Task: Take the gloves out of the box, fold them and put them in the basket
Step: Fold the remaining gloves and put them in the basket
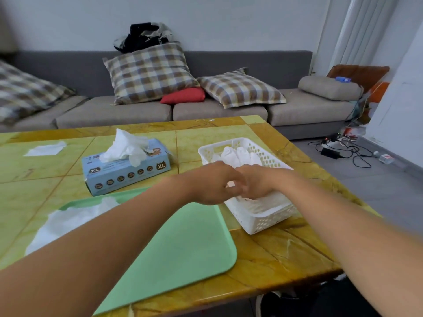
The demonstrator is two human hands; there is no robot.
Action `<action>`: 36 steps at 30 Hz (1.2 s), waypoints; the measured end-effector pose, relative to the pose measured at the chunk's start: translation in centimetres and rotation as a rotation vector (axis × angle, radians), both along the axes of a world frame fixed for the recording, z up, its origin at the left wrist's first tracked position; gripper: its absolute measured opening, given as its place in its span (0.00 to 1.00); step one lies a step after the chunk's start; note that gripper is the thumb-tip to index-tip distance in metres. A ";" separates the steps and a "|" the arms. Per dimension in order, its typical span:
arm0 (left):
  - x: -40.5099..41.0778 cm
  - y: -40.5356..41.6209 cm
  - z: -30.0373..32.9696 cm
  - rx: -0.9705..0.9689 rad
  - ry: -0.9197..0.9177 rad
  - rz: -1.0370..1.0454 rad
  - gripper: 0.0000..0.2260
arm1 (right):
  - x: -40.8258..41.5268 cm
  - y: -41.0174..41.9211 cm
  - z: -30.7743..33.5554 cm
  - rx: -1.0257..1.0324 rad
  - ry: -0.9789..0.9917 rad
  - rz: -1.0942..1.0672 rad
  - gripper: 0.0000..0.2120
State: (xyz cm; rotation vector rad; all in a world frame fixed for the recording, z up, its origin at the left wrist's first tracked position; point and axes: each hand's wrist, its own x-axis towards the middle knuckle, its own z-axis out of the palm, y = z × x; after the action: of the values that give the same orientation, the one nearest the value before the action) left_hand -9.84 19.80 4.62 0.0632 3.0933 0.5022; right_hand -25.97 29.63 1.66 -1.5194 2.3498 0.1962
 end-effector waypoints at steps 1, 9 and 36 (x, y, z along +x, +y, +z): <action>1.5 -1.7 0.2 0.004 0.091 0.039 0.12 | 0.0 -0.2 0.5 0.004 0.019 -0.021 0.20; 17.9 -14.9 -1.4 -0.094 0.074 0.579 0.05 | 12.6 -4.4 6.8 -0.466 0.045 0.192 0.14; 23.0 -18.5 -5.8 -0.218 -0.224 0.644 0.08 | 16.9 -5.2 -1.1 -0.290 -0.615 0.296 0.10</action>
State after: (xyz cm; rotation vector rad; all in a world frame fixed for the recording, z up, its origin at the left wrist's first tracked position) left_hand 13.16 1.35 -1.23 -0.9369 2.8618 0.1457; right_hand -9.09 24.42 0.53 -1.7402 1.7145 -0.4975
